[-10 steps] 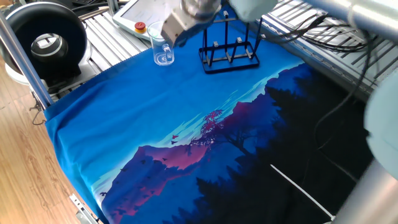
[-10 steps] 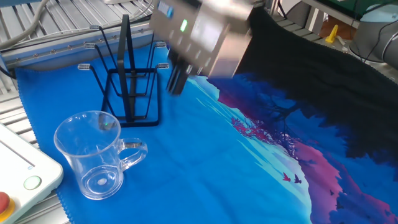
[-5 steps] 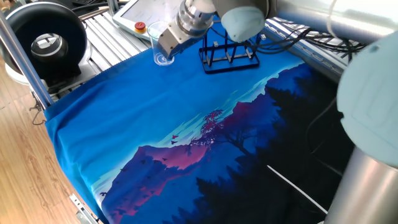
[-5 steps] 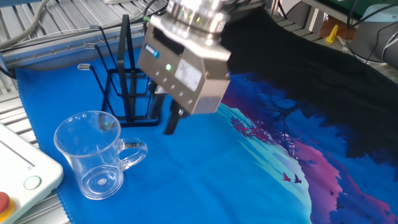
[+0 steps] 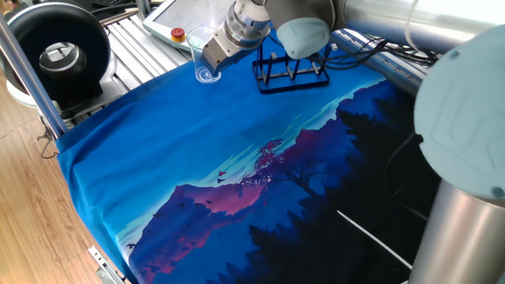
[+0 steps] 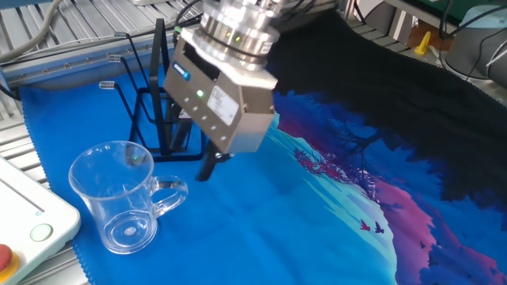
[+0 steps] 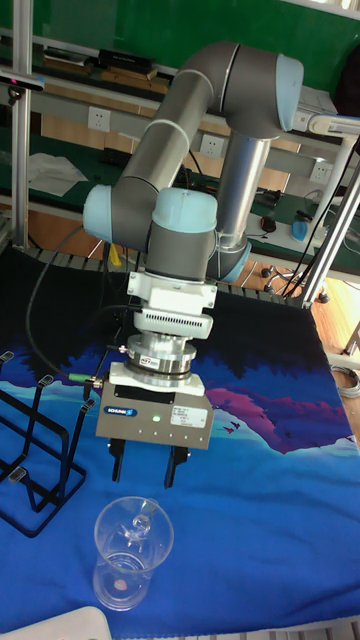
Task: Put the cup on the cup rack
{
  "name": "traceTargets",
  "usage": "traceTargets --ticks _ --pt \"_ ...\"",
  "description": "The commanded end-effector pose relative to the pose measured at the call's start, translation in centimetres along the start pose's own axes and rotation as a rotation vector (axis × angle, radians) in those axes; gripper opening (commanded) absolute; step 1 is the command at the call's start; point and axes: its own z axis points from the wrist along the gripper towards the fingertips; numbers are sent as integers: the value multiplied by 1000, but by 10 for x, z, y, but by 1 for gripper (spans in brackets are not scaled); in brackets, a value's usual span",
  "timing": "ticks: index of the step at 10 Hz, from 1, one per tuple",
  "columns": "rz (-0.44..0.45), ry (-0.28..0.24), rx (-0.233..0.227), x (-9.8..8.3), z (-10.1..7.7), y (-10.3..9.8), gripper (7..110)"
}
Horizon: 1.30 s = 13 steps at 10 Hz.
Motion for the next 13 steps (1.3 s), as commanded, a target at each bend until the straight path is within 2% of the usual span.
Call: traceTargets --ticks 1,3,5,7,10,11,12,13 --pt "25 -16 29 -14 6 -11 66" --pt "40 -7 35 -20 11 -3 66" --pt "68 4 3 -19 19 7 66" --pt "64 6 -10 -21 22 10 66" --pt "64 -10 -50 -40 23 21 66" --pt "72 -7 -50 -41 26 23 66" --pt "71 -3 -46 -41 30 24 44" --pt "64 5 -42 -39 35 23 44"
